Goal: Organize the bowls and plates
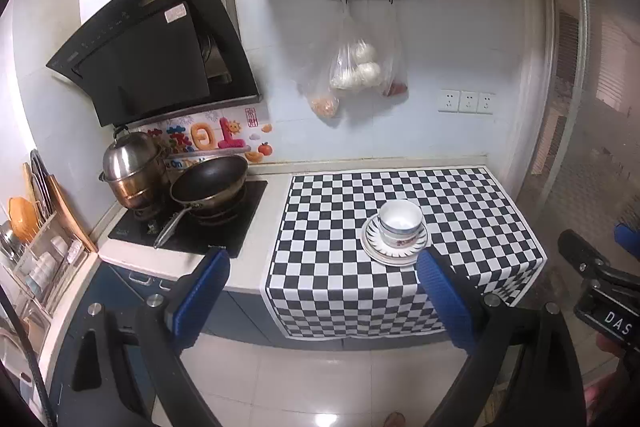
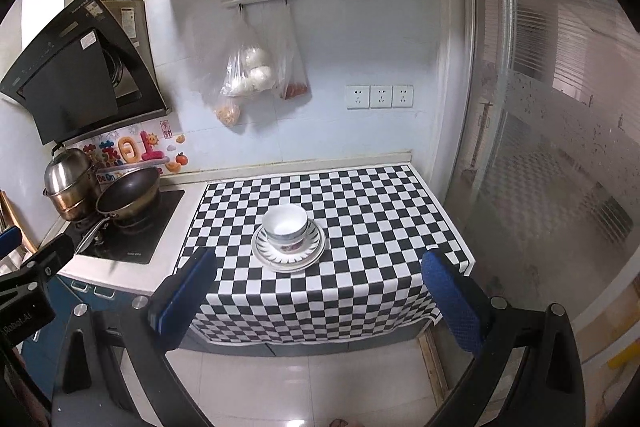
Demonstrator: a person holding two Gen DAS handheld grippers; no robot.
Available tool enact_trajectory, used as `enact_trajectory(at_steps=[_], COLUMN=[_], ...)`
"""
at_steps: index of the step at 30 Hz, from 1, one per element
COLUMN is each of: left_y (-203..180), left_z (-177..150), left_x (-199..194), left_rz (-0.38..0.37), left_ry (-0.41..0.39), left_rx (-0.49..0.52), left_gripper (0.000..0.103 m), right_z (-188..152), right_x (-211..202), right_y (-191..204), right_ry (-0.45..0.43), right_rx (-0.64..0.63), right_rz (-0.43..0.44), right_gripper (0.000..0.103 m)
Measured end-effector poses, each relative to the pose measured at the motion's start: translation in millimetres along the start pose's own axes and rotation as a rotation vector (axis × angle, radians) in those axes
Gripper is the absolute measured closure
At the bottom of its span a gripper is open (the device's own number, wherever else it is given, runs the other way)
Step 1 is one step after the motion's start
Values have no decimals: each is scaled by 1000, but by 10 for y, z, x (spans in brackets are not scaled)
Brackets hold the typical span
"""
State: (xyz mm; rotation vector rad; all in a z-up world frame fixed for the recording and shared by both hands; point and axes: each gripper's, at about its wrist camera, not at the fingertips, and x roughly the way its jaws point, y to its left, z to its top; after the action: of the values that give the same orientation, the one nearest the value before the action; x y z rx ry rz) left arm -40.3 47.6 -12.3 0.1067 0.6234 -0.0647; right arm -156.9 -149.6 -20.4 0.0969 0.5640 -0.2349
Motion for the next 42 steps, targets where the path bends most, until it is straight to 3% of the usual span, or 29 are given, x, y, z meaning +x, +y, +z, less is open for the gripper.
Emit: enact_trajectory(at_steps=[42], left_y=[-153], left_z=[-9], left_x=[135], left_rz=[-28], left_ry=[20], left_rx=[25], left_gripper=[7], right_z=[-32], right_x=[157], right_y=[-115], right_ry=[23], right_rx=[10], right_rz=[-57], right_gripper=[0])
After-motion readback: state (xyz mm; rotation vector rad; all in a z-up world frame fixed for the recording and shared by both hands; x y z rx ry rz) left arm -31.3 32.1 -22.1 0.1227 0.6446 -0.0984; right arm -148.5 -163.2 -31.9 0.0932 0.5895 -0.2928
